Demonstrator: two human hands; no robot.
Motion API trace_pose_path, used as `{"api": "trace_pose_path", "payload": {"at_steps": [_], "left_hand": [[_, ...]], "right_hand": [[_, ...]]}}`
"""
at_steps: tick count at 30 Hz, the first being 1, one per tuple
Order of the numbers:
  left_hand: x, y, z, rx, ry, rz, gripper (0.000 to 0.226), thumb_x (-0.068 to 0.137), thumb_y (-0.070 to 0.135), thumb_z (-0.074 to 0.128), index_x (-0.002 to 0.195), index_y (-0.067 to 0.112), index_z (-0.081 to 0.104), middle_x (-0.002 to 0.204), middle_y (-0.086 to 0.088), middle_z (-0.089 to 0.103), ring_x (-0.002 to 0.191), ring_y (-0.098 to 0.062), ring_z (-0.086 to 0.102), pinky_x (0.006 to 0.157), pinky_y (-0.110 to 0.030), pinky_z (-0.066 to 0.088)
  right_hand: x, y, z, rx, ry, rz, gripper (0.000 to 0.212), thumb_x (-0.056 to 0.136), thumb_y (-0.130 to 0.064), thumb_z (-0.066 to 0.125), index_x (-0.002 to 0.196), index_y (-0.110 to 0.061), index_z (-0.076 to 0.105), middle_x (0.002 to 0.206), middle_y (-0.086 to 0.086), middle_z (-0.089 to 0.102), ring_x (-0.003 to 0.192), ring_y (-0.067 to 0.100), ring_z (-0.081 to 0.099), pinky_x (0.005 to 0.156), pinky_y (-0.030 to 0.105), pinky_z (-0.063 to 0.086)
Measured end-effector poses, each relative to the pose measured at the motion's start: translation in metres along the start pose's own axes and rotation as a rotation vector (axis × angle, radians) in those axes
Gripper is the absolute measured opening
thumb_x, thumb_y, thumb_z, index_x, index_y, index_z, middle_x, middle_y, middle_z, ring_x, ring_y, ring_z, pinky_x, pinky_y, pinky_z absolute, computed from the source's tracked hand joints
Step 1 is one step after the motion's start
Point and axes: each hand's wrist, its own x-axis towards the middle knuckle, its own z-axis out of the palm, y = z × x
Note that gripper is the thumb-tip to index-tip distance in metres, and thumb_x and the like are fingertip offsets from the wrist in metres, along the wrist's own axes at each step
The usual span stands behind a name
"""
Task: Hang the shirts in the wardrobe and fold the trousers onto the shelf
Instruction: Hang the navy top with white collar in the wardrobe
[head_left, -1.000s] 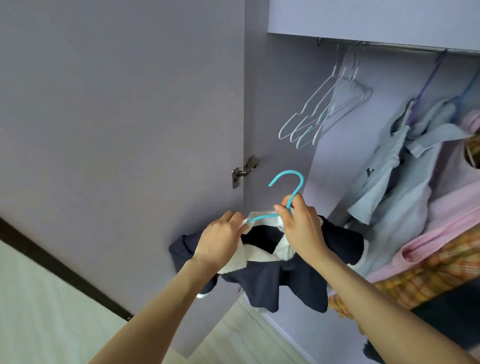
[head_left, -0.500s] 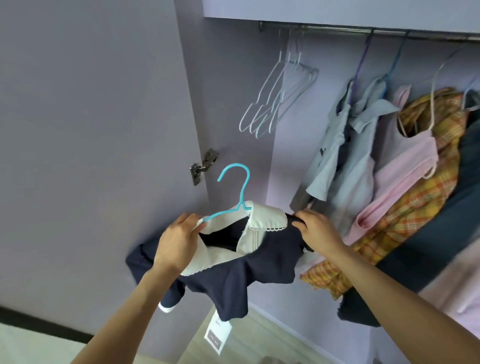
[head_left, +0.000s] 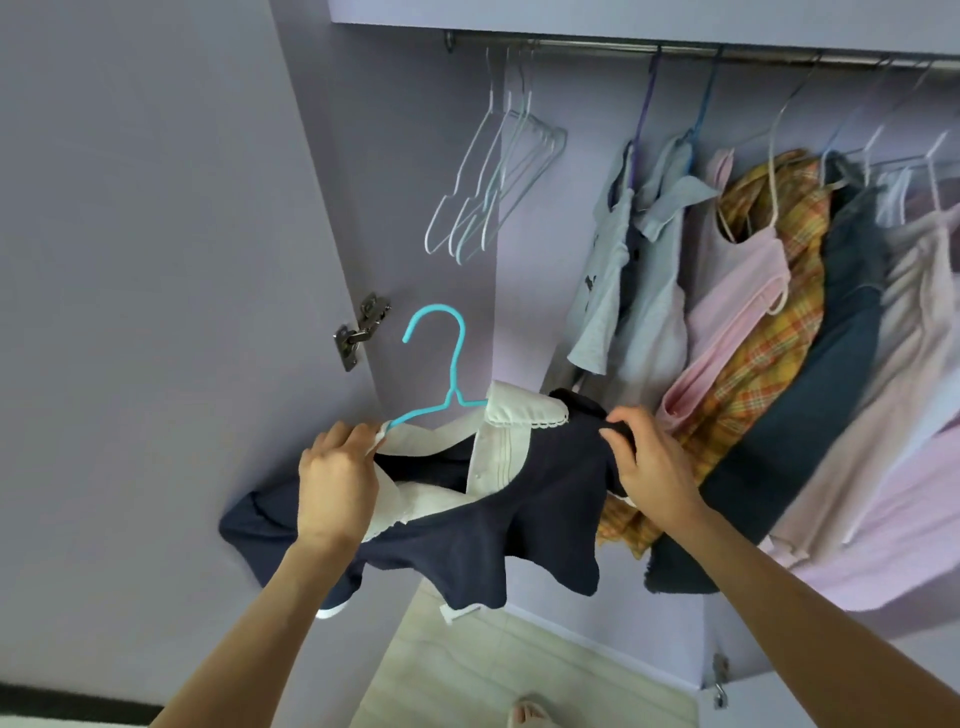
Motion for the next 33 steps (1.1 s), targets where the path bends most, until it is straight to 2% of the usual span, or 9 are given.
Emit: {"api": "trace_pose_path", "payload": {"at_steps": [4, 7, 13, 15, 17, 19, 21, 27, 33], "left_hand": [[0.002, 0.002, 0.001, -0.072, 0.046, -0.042, 0.031, 0.079, -0.02, 0.051, 0.1, -0.006, 0.068, 0.085, -0.026, 0.061, 0.077, -0.043, 0.056, 0.069, -0.052, 0.047], [-0.006, -0.002, 0.0, -0.137, 0.05, -0.03, 0.028, 0.081, -0.018, 0.051, 0.099, -0.004, 0.068, 0.085, -0.023, 0.06, 0.076, -0.042, 0.056, 0.07, -0.049, 0.047], [-0.014, -0.008, -0.017, -0.237, 0.092, -0.071, 0.023, 0.09, -0.005, 0.052, 0.104, 0.002, 0.068, 0.082, -0.003, 0.051, 0.074, -0.025, 0.049, 0.071, -0.025, 0.034], [-0.017, -0.004, -0.024, -0.239, 0.098, -0.051, 0.022, 0.09, -0.006, 0.051, 0.103, 0.002, 0.068, 0.082, -0.004, 0.052, 0.075, -0.025, 0.049, 0.069, -0.019, 0.03], [-0.023, 0.0, -0.033, -0.228, 0.099, -0.038, 0.022, 0.091, -0.005, 0.051, 0.102, 0.002, 0.068, 0.083, -0.009, 0.055, 0.078, -0.029, 0.052, 0.072, -0.023, 0.032], [-0.031, 0.005, -0.039, -0.201, 0.1, -0.029, 0.022, 0.091, -0.005, 0.05, 0.102, 0.001, 0.068, 0.086, -0.013, 0.057, 0.082, -0.032, 0.053, 0.075, -0.03, 0.036], [-0.037, 0.008, -0.042, -0.161, 0.105, -0.021, 0.024, 0.091, -0.007, 0.049, 0.103, -0.001, 0.068, 0.088, -0.016, 0.058, 0.083, -0.034, 0.053, 0.076, -0.033, 0.037], [-0.059, 0.018, -0.037, -0.155, 0.161, -0.102, 0.023, 0.091, -0.006, 0.049, 0.103, -0.001, 0.068, 0.086, -0.017, 0.058, 0.083, -0.036, 0.053, 0.074, -0.032, 0.036], [-0.074, 0.031, -0.038, -0.287, 0.182, -0.131, 0.021, 0.092, -0.002, 0.05, 0.105, 0.0, 0.067, 0.088, 0.0, 0.053, 0.084, -0.026, 0.052, 0.077, -0.022, 0.032]], "right_hand": [[-0.03, 0.026, -0.001, -0.059, -0.328, 0.129, 0.038, 0.091, -0.018, 0.056, 0.127, -0.012, 0.048, 0.079, -0.014, 0.045, 0.076, 0.014, 0.051, 0.067, 0.024, 0.037], [-0.044, 0.041, -0.002, -0.112, -0.216, 0.279, 0.041, 0.093, -0.016, 0.053, 0.132, -0.012, 0.046, 0.109, 0.004, 0.061, 0.093, 0.024, 0.059, 0.07, 0.026, 0.039], [-0.012, 0.035, -0.008, 0.123, -0.108, 0.338, 0.057, 0.093, -0.012, 0.051, 0.144, -0.01, 0.027, 0.151, 0.007, 0.03, 0.138, 0.026, 0.03, 0.106, 0.035, 0.032], [0.003, 0.03, -0.012, 0.308, -0.107, 0.488, 0.056, 0.097, -0.016, 0.045, 0.147, -0.011, 0.021, 0.149, 0.006, 0.031, 0.131, 0.029, 0.04, 0.105, 0.036, 0.038], [0.008, 0.025, -0.017, 0.469, -0.087, 0.657, 0.043, 0.098, -0.017, 0.044, 0.139, -0.006, 0.036, 0.122, 0.008, 0.051, 0.09, 0.03, 0.064, 0.074, 0.031, 0.053], [0.005, 0.026, -0.023, 0.385, -0.061, 0.643, 0.02, 0.096, -0.013, 0.047, 0.101, 0.004, 0.056, 0.082, 0.008, 0.054, 0.065, 0.024, 0.054, 0.058, 0.028, 0.043], [-0.003, 0.031, -0.028, 0.28, 0.02, 0.59, 0.018, 0.094, -0.012, 0.049, 0.08, -0.001, 0.051, 0.069, 0.005, 0.048, 0.075, 0.025, 0.047, 0.061, 0.026, 0.031], [-0.025, 0.043, -0.04, 0.418, 0.366, 0.804, 0.027, 0.097, -0.015, 0.044, 0.109, 0.006, 0.057, 0.098, 0.026, 0.064, 0.067, 0.032, 0.062, 0.06, 0.031, 0.05], [-0.047, 0.06, -0.05, 0.356, 0.498, 1.046, 0.029, 0.095, -0.018, 0.049, 0.112, 0.006, 0.055, 0.115, 0.027, 0.058, 0.108, 0.042, 0.053, 0.088, 0.042, 0.042]]}}
